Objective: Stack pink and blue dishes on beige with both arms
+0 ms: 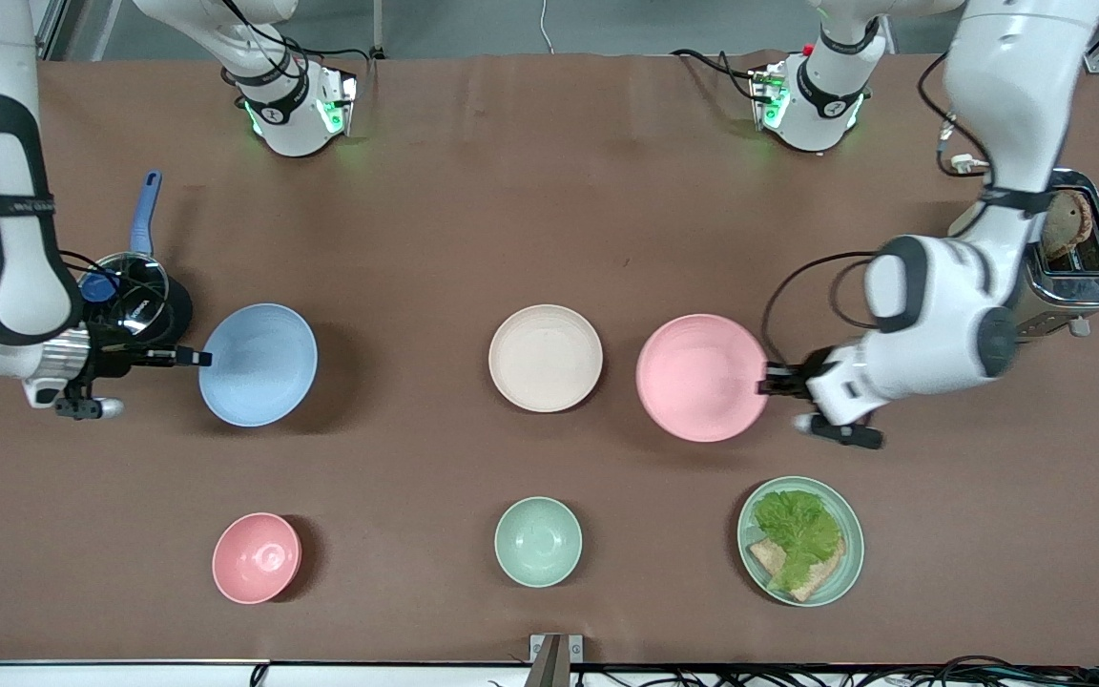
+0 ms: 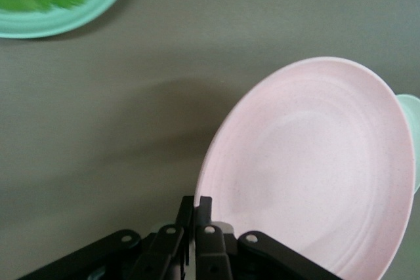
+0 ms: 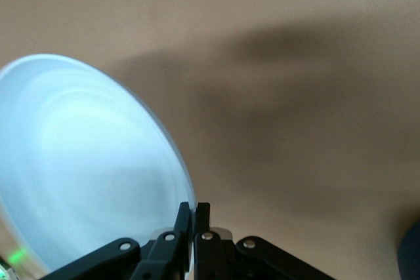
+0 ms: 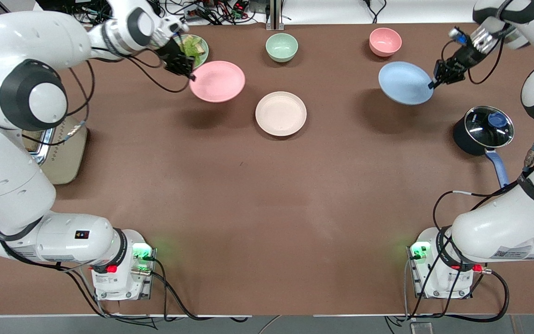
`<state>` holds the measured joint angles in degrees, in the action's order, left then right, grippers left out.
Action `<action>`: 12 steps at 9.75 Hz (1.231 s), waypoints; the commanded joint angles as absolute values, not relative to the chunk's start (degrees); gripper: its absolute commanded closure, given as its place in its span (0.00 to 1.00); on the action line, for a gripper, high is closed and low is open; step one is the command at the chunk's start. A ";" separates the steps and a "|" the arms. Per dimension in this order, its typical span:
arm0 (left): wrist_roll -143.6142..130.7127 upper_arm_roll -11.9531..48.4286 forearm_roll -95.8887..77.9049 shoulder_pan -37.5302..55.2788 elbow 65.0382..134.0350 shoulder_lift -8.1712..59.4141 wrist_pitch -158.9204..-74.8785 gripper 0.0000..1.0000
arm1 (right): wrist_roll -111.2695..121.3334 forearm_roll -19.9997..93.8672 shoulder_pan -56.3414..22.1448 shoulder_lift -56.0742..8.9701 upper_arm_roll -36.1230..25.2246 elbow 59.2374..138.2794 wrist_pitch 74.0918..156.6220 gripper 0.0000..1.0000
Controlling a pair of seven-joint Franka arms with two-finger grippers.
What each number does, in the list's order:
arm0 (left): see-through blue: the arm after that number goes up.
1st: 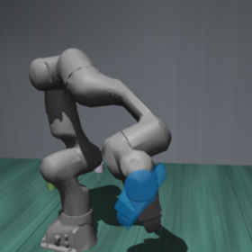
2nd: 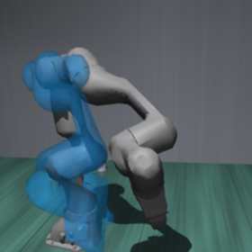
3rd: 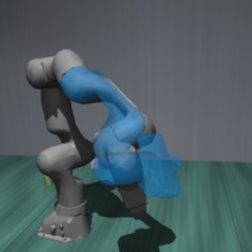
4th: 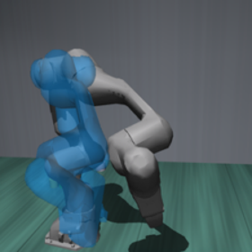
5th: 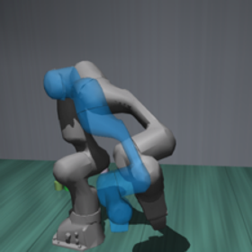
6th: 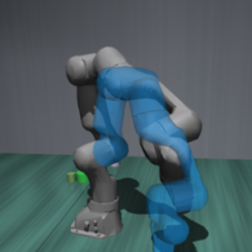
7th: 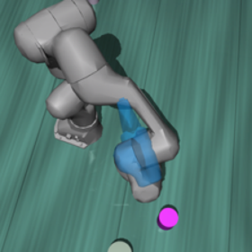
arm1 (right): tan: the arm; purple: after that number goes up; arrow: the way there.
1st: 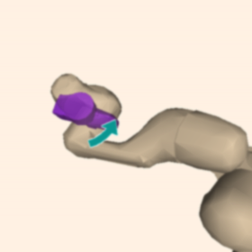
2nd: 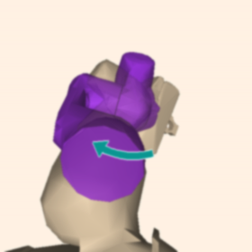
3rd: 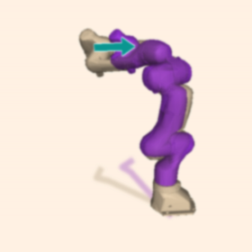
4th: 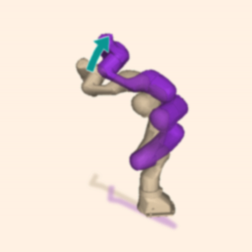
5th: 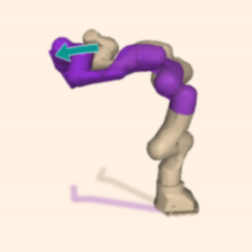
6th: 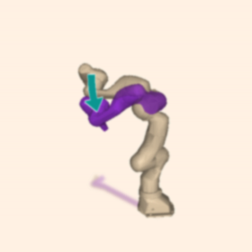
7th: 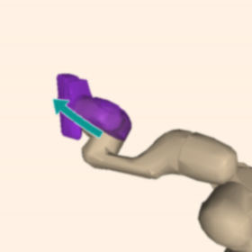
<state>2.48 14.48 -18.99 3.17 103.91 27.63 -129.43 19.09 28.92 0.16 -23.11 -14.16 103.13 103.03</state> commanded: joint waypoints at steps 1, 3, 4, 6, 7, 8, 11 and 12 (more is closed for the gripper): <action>-13.45 18.70 -13.21 7.27 104.06 33.55 -141.09 1.00 | 11.37 27.16 -2.10 -22.41 -14.41 97.76 97.15 0.99; -26.48 22.83 -5.14 8.87 103.45 35.42 -143.26 1.00 | 6.09 27.07 -5.34 -21.45 -13.98 96.86 96.41 0.99; -32.81 25.11 -0.57 9.31 103.27 36.73 -143.70 1.00 | 3.45 26.03 -7.88 -20.92 -13.71 96.77 96.76 0.99; -44.25 26.37 7.52 12.20 103.45 38.40 -145.28 1.00 | 2.46 21.90 -10.28 -18.65 -9.26 97.20 100.52 0.99; -46.56 27.32 9.04 12.30 104.06 38.41 -145.28 0.99 | 1.42 21.10 -10.37 -18.11 -6.18 97.47 102.55 0.99; -47.89 28.29 9.14 12.48 104.85 38.58 -145.20 0.99 | -2.68 19.44 -10.37 -18.19 -2.41 97.56 105.18 0.99; -49.40 28.48 9.31 13.10 105.21 37.53 -143.97 0.31 | -10.00 17.14 -10.37 -18.72 5.51 101.59 115.45 0.99; -49.39 28.48 11.67 13.36 105.12 36.57 -140.83 0.00 | -10.54 16.79 -10.55 -18.89 6.49 101.78 116.97 0.99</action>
